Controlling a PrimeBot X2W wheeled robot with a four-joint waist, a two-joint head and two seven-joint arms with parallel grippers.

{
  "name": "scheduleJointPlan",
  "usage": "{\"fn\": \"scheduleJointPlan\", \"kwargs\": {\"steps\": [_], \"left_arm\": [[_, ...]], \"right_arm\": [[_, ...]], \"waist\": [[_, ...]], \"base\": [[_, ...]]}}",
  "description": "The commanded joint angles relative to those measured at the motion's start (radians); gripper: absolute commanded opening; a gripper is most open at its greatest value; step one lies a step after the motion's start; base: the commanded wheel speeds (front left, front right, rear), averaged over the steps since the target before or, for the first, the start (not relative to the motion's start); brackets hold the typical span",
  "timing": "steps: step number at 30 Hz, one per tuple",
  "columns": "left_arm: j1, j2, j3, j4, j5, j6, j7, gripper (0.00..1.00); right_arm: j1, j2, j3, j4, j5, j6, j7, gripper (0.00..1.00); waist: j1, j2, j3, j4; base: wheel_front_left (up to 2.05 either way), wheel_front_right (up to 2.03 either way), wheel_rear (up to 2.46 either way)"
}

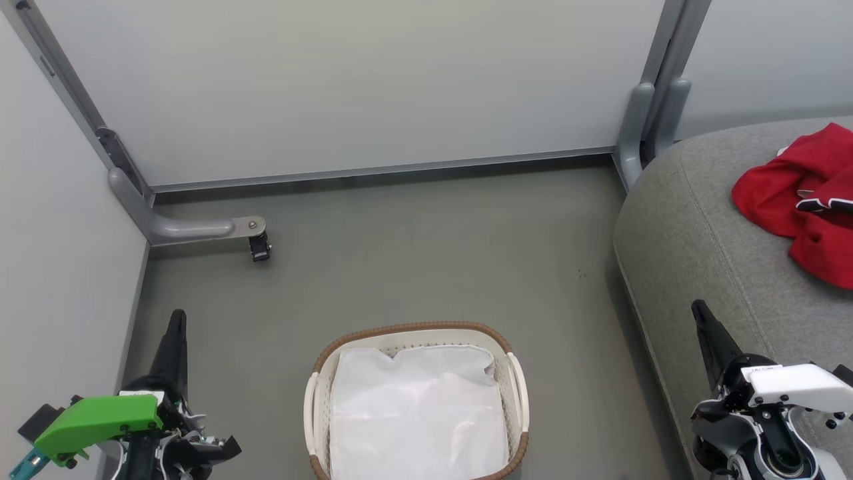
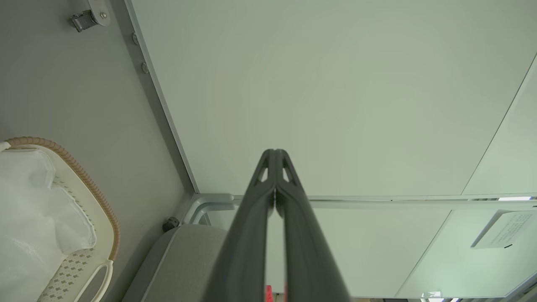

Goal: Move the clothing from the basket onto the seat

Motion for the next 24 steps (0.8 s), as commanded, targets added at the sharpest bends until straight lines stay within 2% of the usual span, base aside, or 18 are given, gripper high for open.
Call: {"fn": "scheduleJointPlan", "kwargs": {"steps": [1,24], "left_arm": [[-0.009,0.0,0.001,-0.002,-0.004,-0.005,0.004,0.0],[-0.009,0.0,0.001,-0.002,-0.004,-0.005,0.004,0.0]], "right_arm": [[-0.007,-0.006,-0.002,-0.005,0.004,-0.001,0.003,0.0],[-0.007,-0.006,-0.002,-0.005,0.004,-0.001,0.003,0.0]], "waist": [[0.0,0.0,0.0,0.0],[0.0,0.0,0.0,0.0]], "base": [[0.0,0.0,0.0],[0.0,0.0,0.0]]}}
